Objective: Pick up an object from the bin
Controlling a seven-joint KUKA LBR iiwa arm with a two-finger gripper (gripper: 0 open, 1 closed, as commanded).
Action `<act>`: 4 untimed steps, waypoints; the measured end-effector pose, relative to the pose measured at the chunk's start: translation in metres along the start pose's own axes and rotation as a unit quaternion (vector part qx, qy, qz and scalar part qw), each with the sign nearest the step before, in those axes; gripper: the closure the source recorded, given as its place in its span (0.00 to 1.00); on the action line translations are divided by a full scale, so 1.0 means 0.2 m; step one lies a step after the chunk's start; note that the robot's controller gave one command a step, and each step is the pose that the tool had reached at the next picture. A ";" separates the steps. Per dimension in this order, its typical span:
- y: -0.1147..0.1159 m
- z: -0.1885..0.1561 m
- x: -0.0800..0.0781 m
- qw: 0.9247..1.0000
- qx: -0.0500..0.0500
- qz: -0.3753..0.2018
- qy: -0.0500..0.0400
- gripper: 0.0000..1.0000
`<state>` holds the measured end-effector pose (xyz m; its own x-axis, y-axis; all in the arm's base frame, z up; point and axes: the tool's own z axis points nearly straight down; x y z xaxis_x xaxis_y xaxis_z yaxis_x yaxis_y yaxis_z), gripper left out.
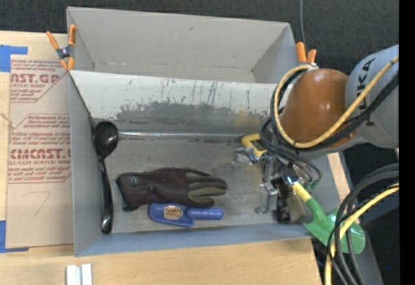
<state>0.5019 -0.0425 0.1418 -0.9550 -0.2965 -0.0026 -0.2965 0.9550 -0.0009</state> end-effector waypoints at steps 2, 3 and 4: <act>0.43 0.36 -0.26 0.997 0.001 -0.074 0.000 0.00; 0.73 0.21 -0.37 0.990 0.000 0.141 -0.004 0.00; 0.80 0.36 -0.40 0.998 0.001 0.061 0.000 1.00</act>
Offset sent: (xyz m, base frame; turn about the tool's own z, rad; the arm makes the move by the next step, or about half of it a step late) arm 0.0228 0.0973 -0.0718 -0.1466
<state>0.5308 0.1347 0.0696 -0.9841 -0.1774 -0.0037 -0.1774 0.9841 -0.0018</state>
